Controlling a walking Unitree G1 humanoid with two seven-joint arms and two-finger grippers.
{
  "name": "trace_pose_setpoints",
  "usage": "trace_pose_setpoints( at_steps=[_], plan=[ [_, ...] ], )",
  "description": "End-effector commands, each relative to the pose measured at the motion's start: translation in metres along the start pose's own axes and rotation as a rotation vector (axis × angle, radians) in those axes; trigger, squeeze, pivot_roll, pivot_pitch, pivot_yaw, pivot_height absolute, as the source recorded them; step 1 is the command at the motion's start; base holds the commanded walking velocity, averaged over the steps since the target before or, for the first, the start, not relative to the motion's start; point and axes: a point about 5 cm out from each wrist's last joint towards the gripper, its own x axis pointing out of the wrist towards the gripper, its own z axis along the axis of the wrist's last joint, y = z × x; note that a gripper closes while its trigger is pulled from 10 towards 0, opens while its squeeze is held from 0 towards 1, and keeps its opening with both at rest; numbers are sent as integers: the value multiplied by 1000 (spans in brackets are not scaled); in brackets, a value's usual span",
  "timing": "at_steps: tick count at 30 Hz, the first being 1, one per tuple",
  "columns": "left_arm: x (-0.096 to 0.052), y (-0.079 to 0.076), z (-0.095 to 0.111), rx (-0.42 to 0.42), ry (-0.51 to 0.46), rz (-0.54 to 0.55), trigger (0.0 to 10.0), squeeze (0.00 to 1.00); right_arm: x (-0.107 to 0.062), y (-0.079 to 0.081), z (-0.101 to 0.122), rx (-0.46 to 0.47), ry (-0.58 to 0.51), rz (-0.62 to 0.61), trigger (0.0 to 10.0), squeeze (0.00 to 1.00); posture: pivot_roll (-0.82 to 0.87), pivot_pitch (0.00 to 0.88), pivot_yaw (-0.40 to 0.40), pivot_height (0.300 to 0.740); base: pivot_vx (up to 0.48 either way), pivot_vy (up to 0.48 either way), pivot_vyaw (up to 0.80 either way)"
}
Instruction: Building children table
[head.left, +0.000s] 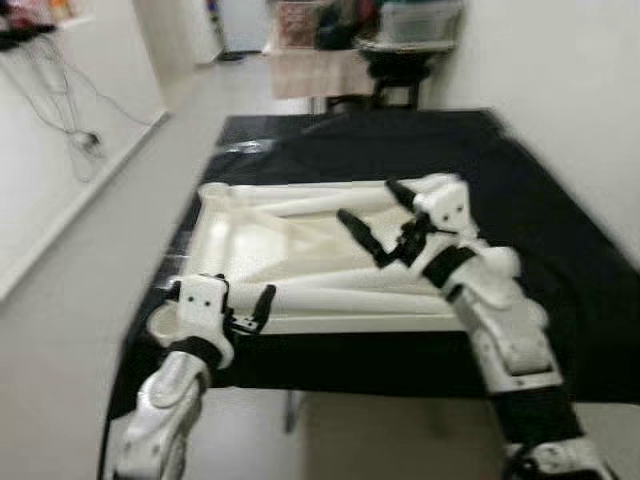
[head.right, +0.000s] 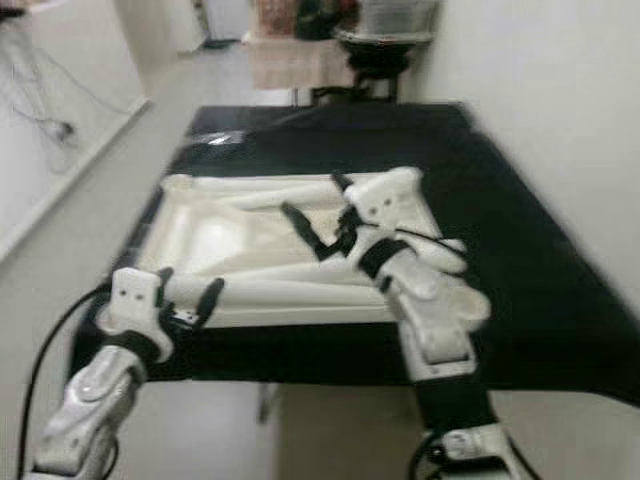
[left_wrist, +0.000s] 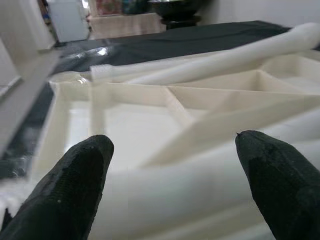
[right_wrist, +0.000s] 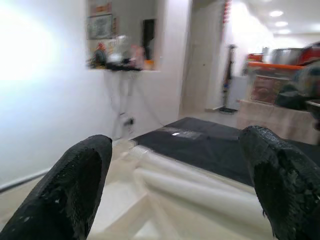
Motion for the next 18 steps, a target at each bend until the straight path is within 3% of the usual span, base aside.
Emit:
trace_pose_setpoints(
  at_steps=[1, 5, 9, 10, 18],
  plan=[
    [1, -5, 0, 3, 7, -24, 10000, 0, 0, -9, 0, 5, 14, -63, 10000, 0, -6, 0, 7, 740, 319, 0, 0],
    [3, -8, 2, -2, 5, -36, 10000, 0, -1, -7, 0, 0, 30, -44, 10000, 0, -5, 0, 8, 740, 284, 0, 0],
    [4, -9, 1, 19, 18, -22, 10000, 0, -3, -4, -3, -53, 80, 13, 10000, 0, -5, 0, 7, 740, 0, 0, 0],
    [3, -10, -1, 14, 31, -32, 10000, 0, -4, -4, -5, -94, 131, 54, 10000, 0, -4, 0, 5, 740, 0, -274, 0],
    [1, -18, 0, 1, 39, -89, 10000, 0, -9, -11, -2, -175, 238, 115, 10000, 0, -1, 0, 0, 740, 0, -450, 0]
  ],
)
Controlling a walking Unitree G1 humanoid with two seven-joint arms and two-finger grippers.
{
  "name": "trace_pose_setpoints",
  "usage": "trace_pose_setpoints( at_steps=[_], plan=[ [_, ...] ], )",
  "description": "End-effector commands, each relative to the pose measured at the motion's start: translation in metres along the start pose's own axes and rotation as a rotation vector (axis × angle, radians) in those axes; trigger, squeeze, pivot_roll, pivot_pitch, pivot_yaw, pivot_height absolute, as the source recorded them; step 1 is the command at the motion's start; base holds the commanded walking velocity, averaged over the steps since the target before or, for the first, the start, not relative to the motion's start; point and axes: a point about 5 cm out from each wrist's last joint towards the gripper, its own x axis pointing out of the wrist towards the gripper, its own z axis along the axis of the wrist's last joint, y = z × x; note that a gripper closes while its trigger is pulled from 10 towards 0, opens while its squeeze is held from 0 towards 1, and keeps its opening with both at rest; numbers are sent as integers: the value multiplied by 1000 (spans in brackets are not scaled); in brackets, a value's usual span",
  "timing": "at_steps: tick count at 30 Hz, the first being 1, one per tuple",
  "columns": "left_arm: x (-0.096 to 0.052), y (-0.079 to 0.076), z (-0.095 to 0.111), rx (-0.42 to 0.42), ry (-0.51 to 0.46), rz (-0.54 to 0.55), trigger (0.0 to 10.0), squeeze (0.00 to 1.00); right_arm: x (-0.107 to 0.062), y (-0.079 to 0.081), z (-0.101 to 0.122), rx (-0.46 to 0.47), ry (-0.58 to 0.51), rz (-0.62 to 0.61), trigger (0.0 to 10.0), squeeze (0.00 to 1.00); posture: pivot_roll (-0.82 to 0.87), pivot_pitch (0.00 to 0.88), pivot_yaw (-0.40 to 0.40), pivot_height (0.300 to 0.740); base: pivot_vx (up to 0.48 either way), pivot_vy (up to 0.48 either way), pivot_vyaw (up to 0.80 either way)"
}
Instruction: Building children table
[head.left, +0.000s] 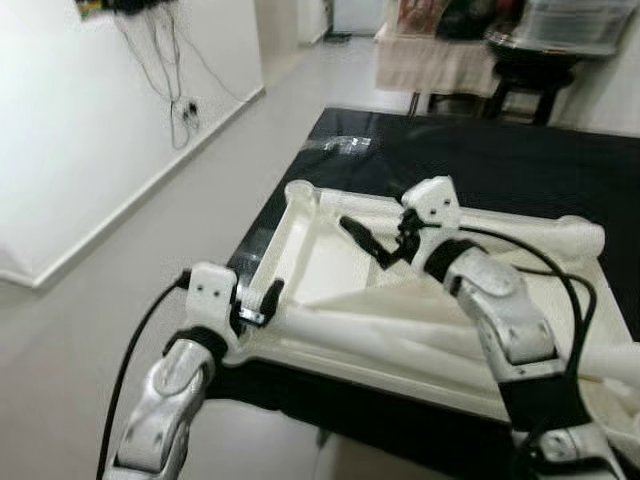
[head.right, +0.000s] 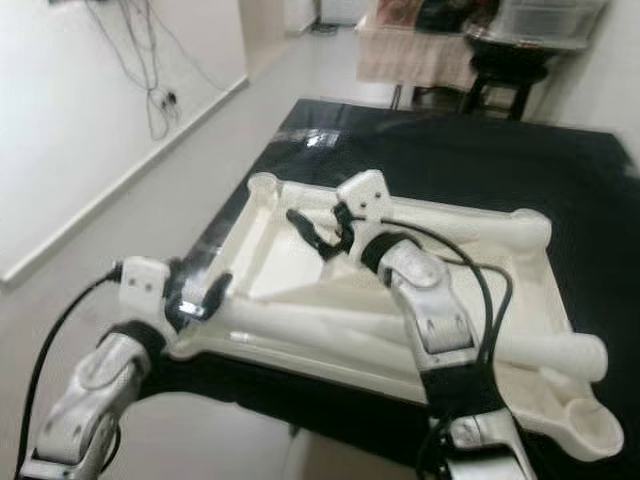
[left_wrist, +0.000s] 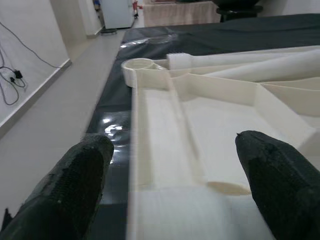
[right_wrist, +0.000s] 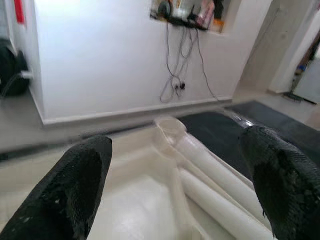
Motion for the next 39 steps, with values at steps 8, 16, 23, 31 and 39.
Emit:
trace_pose_setpoints(
  at_steps=[8, 16, 23, 31, 39],
  plan=[
    [1, -20, 8, -74, -28, -119, 10000, 0, -36, -8, 4, -161, 226, 289, 10000, 0, -8, 0, -5, 740, 0, -472, 0],
    [0, -36, 12, -123, -27, -215, 10000, 0, -56, 1, 9, -199, 428, 597, 10000, 0, -9, 0, -15, 740, 0, -118, 0],
    [-9, -38, 4, -129, 21, -240, 10000, 0, -62, 5, 2, -329, 633, 698, 10000, 0, 2, 0, -26, 740, 0, 0, 0],
    [-38, -51, -20, -163, 169, -372, 10000, 0, -57, -28, 3, -425, 852, 547, 10000, 0, 10, 0, -39, 740, 0, 0, 0],
    [-42, -51, -27, -164, 203, -356, 10000, 0, -47, -19, -1, -462, 921, 540, 10000, 0, 0, 0, -48, 740, 0, 0, 0]
  ],
)
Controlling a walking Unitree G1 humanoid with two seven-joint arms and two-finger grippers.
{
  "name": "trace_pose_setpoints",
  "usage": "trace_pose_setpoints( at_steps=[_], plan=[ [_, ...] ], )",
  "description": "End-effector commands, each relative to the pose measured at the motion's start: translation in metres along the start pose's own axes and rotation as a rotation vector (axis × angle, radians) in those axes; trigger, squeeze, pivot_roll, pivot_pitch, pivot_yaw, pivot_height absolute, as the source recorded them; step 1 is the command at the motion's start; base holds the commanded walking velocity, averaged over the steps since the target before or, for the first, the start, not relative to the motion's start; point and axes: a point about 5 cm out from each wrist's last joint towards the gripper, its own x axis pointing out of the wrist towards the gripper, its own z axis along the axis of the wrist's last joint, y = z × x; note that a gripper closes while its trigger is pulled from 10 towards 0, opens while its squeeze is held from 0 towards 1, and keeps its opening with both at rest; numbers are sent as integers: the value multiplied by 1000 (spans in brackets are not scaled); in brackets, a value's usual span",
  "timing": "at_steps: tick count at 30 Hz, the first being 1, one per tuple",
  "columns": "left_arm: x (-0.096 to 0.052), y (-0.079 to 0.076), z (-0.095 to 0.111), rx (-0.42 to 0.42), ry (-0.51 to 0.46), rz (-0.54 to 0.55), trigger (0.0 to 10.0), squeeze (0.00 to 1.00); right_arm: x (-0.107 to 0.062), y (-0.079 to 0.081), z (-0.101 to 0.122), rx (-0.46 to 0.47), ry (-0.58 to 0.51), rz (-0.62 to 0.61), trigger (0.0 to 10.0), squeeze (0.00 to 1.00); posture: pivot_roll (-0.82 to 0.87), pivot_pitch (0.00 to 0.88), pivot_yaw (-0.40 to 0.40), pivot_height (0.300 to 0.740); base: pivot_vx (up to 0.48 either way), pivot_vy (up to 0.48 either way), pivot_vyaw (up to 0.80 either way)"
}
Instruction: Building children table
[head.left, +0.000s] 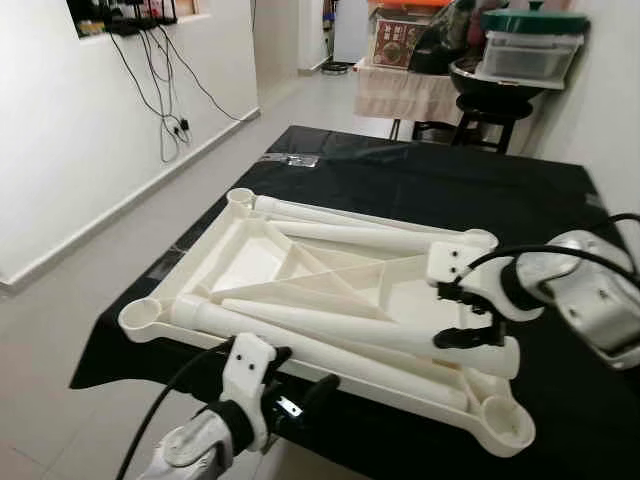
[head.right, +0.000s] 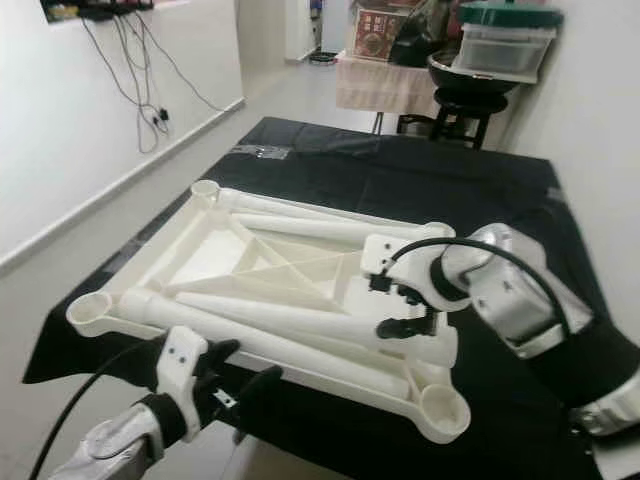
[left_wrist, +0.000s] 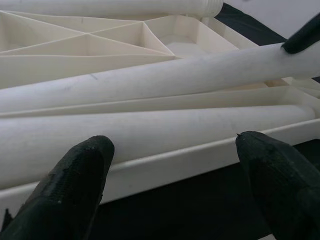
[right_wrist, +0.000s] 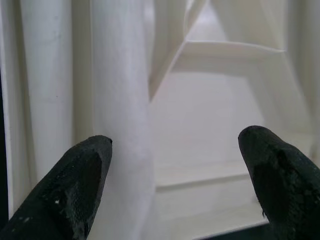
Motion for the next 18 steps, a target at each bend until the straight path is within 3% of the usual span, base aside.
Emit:
trace_pose_setpoints(
  at_steps=[1, 3, 9, 15, 16, 18],
  plan=[
    [0, 0, -3, -1, 17, 4, 10000, 0, 4, 2, 1, -10, 33, 5, 10000, 0, 0, 0, -48, 740, 0, 0, 0],
    [3, 0, 4, 4, -3, 9, 10000, 0, 14, 8, -4, -46, 117, 35, 10000, 0, 1, 0, -51, 740, 0, 0, 0],
    [2, 2, 7, 9, -14, 18, 10000, 0, 32, 10, -10, -60, 222, 14, 10000, 0, -8, 0, -57, 740, 0, 0, 0],
    [5, 4, 12, 14, -34, 26, 10000, 0, 41, 10, -6, -35, 251, -1, 10000, 0, -5, 0, -53, 740, 0, 0, 0],
    [5, 5, 14, 18, -41, 30, 10000, 0, 40, 10, -6, -37, 252, -5, 0, 0, -3, 0, -53, 740, 0, 0, 0],
    [6, 6, 16, 20, -47, 34, 10000, 0, 40, 10, -6, -39, 256, -7, 0, 0, -3, 0, -54, 740, 0, 0, 0]
  ],
)
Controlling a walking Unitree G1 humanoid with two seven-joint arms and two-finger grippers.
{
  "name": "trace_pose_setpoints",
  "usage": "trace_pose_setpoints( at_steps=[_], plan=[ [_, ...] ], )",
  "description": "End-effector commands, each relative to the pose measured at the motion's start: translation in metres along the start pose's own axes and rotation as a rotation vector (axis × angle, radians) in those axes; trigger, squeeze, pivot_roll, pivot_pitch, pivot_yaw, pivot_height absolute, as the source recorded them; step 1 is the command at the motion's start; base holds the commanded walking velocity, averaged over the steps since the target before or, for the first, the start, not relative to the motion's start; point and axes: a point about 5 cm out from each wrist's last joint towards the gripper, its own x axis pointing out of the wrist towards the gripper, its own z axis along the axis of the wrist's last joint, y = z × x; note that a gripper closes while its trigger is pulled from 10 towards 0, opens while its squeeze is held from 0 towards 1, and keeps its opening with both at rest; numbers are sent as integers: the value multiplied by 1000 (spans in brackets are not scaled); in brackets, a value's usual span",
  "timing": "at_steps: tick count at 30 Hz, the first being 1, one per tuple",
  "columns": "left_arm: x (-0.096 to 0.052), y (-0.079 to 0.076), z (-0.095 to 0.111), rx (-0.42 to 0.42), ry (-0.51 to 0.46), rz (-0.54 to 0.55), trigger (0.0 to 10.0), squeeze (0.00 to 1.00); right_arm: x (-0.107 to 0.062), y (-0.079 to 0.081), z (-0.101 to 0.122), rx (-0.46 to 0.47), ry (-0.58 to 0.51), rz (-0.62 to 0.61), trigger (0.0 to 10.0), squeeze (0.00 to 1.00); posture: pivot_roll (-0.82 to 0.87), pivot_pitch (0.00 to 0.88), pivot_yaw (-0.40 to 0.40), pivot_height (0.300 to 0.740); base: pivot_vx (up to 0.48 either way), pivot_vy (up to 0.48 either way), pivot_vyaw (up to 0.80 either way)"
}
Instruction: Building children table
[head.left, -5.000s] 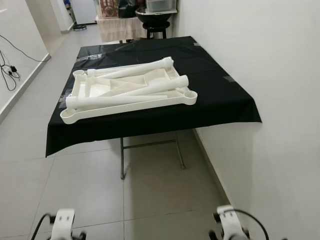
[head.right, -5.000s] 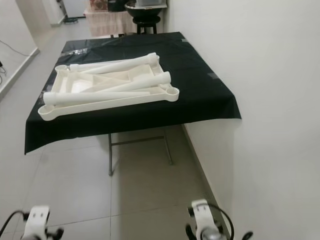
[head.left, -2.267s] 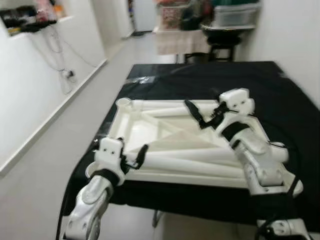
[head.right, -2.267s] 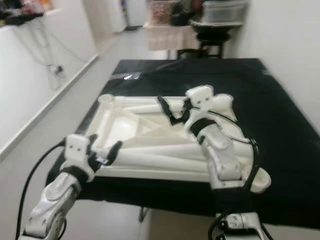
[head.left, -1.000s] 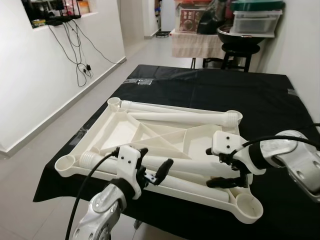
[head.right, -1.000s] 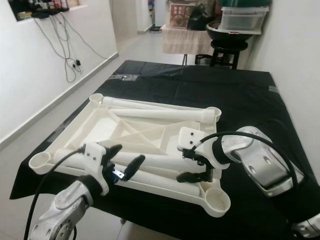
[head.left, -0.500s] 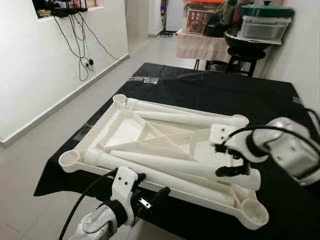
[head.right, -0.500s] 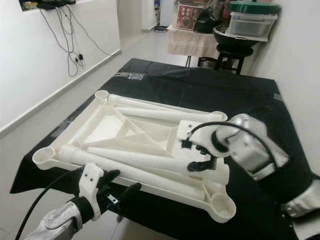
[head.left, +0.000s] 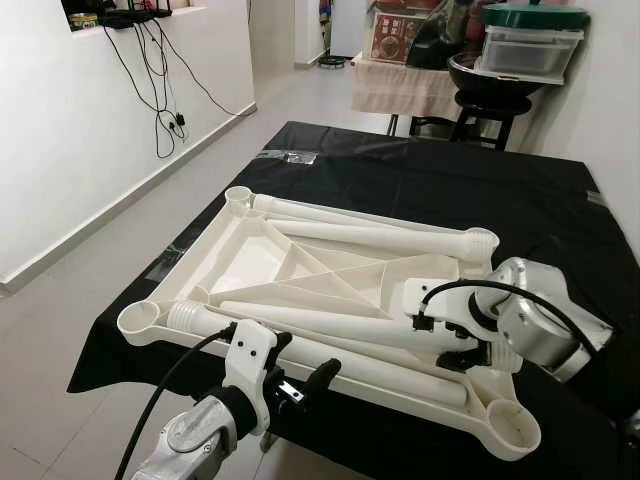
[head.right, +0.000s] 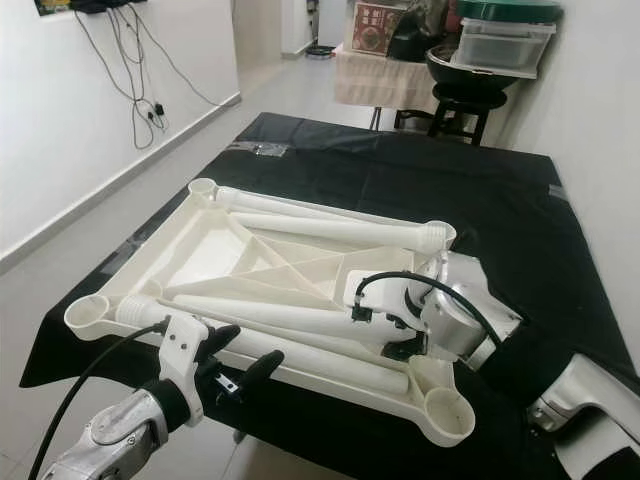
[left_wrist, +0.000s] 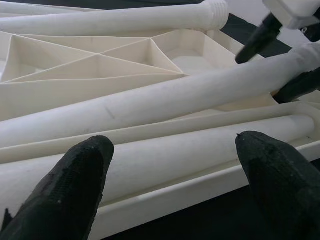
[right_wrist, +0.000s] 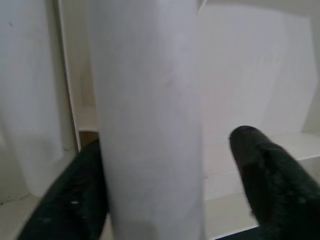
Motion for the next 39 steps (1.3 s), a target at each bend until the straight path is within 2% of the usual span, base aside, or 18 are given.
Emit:
trace_pose_setpoints(
  at_steps=[1, 15, 18, 19, 20, 23, 25, 29, 34, 35, 36, 37, 39],
  plan=[
    [0, 3, 4, -2, -11, 19, 10000, 0, 1, 0, 2, -15, 14, -12, 0, 0, -3, 0, -54, 740, 0, 0, 0],
    [0, 6, 14, 13, -38, 26, 10000, 0, 2, 0, 0, -21, 27, -18, 0, 0, 2, 0, -49, 740, 0, 0, 0],
    [3, 17, 38, 14, -118, 67, 10000, 0, -14, -18, -2, 59, -94, -85, 0, 0, 11, 0, -36, 740, 0, 0, 0],
    [3, 17, 38, 14, -118, 67, 10000, 0, -14, -18, -2, 59, -94, -85, 0, 0, 11, 0, -36, 740, 0, 0, 0],
    [6, 23, 51, 15, -164, 93, 10000, 0, -26, -29, -7, 119, -171, -123, 0, 0, 12, 0, -30, 740, 0, 0, 0],
    [9, 33, 72, 14, -240, 131, 10000, 0, -47, -46, -15, 209, -313, -184, 0, 0, 10, 0, -21, 740, 0, 0, 0],
    [11, 37, 83, 14, -273, 138, 10000, 0, -57, -50, -20, 246, -380, -191, 0, 0, 10, 0, -21, 740, 0, 0, 0],
    [15, 40, 98, 24, -313, 131, 10000, 0, -66, -50, -25, 268, -453, -211, 0, 0, 13, 0, -8, 740, 0, 0, 0],
    [18, 42, 103, 32, -318, 127, 10000, 0, -66, -50, -21, 277, -505, -231, 0, 0, 13, 0, 0, 740, 0, 0, 0],
    [20, 43, 108, 37, -334, 129, 10000, 0, -63, -51, -11, 291, -564, -258, 0, 0, 11, 0, 1, 740, 0, 0, 0],
    [24, 44, 115, 42, -361, 135, 10000, 0, -59, -53, 4, 325, -655, -301, 10000, 0, 9, 0, 1, 740, 0, 0, 0],
    [24, 44, 115, 42, -361, 135, 10000, 0, -59, -53, 4, 325, -655, -301, 10000, 0, 9, 0, 1, 740, 0, 0, 0],
    [29, 47, 129, 38, -412, 145, 10000, 0, -51, -54, 30, 420, -790, -354, 10000, 0, 8, 0, 4, 740, 0, 0, 0]
  ],
)
